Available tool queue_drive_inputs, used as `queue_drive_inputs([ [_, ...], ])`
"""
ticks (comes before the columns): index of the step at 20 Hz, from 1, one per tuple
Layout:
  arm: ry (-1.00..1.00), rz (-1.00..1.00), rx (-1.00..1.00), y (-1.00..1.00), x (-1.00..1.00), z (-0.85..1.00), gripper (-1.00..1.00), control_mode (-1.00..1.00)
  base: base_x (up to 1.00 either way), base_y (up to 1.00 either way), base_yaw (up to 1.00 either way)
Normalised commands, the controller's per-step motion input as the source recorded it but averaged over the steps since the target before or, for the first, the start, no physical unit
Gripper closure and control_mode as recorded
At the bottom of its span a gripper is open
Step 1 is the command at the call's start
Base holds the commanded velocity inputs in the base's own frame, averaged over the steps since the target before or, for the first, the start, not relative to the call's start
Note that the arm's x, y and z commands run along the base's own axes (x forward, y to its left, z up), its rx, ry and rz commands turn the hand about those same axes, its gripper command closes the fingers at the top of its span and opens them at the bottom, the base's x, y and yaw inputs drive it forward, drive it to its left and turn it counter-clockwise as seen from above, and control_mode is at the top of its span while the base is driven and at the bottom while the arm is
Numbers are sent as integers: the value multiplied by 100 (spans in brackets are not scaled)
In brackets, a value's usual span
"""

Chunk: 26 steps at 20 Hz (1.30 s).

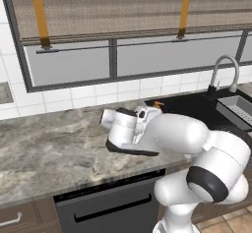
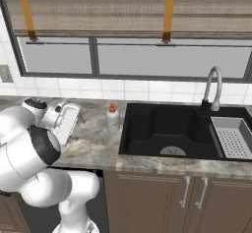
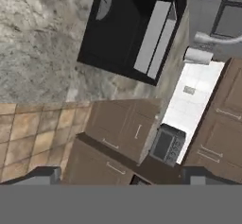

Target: Restock the sink supplies by placing the sponge and soap dispenser on the counter and next to the sink. Make sure the soap dispenser is upright.

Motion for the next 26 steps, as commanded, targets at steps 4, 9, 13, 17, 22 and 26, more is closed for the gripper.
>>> queue_drive_inputs([
  [4, -27, 30, 76, 0, -8, 0, -100, -100, 0, 0, 0],
  [9, -27, 28, 69, 0, -11, -1, -100, -100, 0, 0, 0],
  [13, -20, 7, 62, 0, -40, 0, -100, -100, 0, 0, 0],
  [17, -4, 0, 44, 0, -48, 0, -100, -100, 0, 0, 0],
  [22, 2, 0, 11, 0, -19, -6, -100, -100, 0, 0, 0],
  [26, 3, 0, 0, 0, 3, -4, -100, -100, 0, 0, 0],
])
